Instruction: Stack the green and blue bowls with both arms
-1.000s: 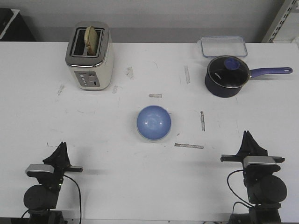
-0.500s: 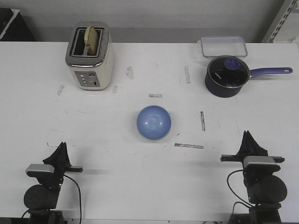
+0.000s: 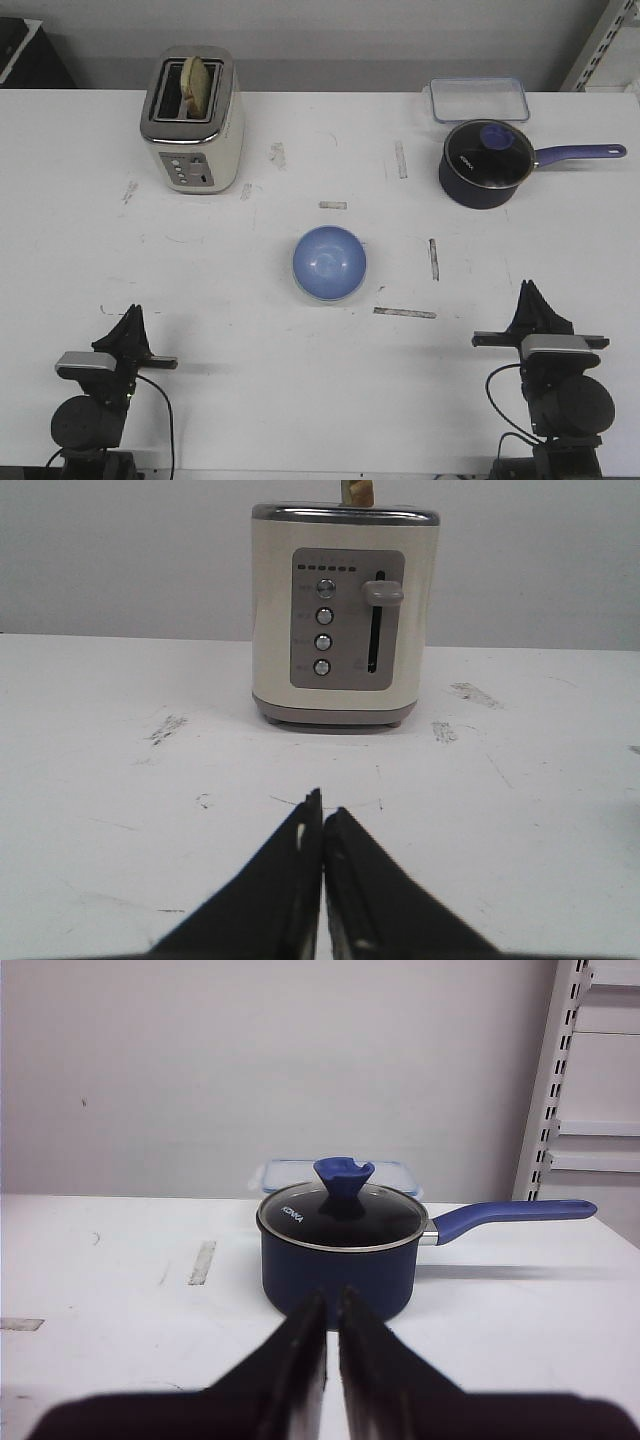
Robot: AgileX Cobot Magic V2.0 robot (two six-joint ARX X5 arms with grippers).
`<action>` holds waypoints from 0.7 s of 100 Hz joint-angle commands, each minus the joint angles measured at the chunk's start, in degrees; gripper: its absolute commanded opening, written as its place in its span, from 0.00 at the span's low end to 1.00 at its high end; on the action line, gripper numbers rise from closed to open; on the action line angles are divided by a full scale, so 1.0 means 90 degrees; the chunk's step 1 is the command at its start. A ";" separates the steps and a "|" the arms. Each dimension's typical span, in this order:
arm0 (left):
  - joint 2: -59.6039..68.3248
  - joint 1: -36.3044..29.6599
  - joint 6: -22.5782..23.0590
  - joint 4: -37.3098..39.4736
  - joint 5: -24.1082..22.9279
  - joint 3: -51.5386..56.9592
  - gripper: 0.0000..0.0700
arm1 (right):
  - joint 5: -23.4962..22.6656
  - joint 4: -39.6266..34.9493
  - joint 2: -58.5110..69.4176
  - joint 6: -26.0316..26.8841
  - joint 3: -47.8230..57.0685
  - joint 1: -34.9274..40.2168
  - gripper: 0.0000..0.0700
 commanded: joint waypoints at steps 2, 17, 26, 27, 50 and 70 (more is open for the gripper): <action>-0.0012 0.0007 0.0053 0.0095 -0.0017 -0.0136 0.00 | -0.0010 0.0092 -0.0002 -0.0029 0.0019 -0.0012 0.02; -0.0012 0.0007 0.0053 0.0095 -0.0017 -0.0136 0.00 | -0.0010 0.0095 -0.0002 -0.0027 0.0019 -0.0012 0.02; -0.0012 0.0007 0.0053 0.0095 -0.0015 -0.0136 0.00 | -0.0046 0.0090 -0.0049 -0.0027 -0.0032 -0.0075 0.02; -0.0012 0.0007 0.0053 0.0092 -0.0017 -0.0136 0.00 | -0.0056 0.0090 -0.0053 -0.0027 -0.0041 -0.0083 0.02; -0.0012 0.0007 0.0053 0.0092 -0.0017 -0.0136 0.00 | -0.0719 0.0087 -0.0561 0.0146 -0.0804 -0.0583 0.02; -0.0012 0.0007 0.0053 0.0092 -0.0017 -0.0136 0.00 | -0.0590 0.0090 -0.1285 0.0265 -0.1399 -0.0668 0.02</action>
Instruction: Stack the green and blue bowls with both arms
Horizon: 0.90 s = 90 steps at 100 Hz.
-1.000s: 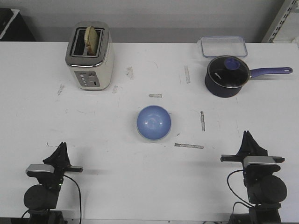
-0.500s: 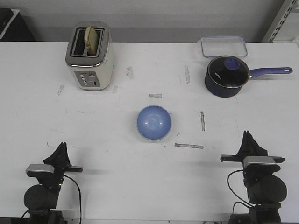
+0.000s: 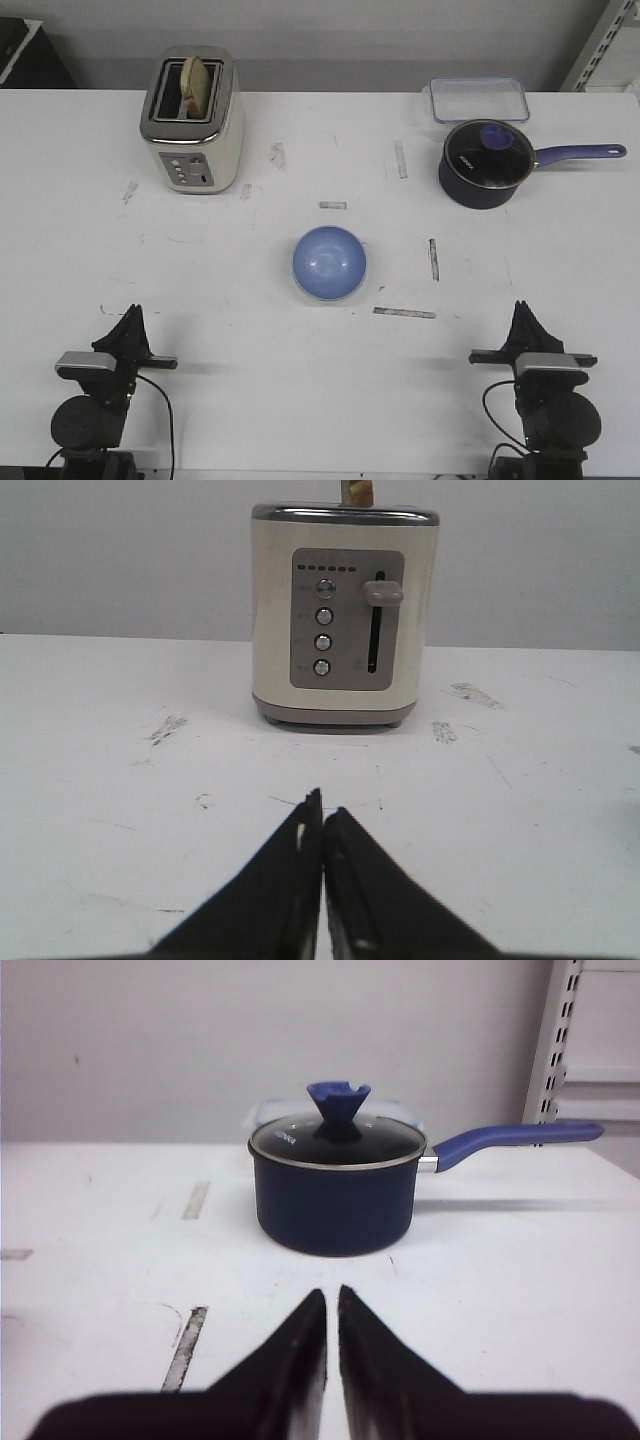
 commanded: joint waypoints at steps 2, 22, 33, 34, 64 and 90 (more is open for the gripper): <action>-0.0012 0.0007 0.0053 0.0092 -0.0015 -0.0136 0.00 | 0.0138 0.0102 -0.0223 0.0131 -0.0168 0.0007 0.02; -0.0012 0.0007 0.0053 0.0090 -0.0017 -0.0136 0.00 | 0.0267 0.0100 -0.0850 0.0134 -0.0631 0.0061 0.02; -0.0012 0.0007 0.0053 0.0085 -0.0017 -0.0136 0.00 | 0.0330 0.0279 -0.0942 0.0131 -0.0838 0.0097 0.02; -0.0012 0.0007 0.0053 0.0080 -0.0017 -0.0136 0.00 | 0.0330 0.0311 -0.0942 0.0131 -0.0860 0.0100 0.02; -0.0012 0.0007 0.0053 0.0066 -0.0017 -0.0136 0.00 | 0.0396 0.0175 -0.0942 0.0131 -0.0891 0.0355 0.02; -0.0012 0.0007 0.0053 0.0066 -0.0015 -0.0136 0.00 | 0.0325 0.0199 -0.0942 0.0129 -0.0891 0.0500 0.02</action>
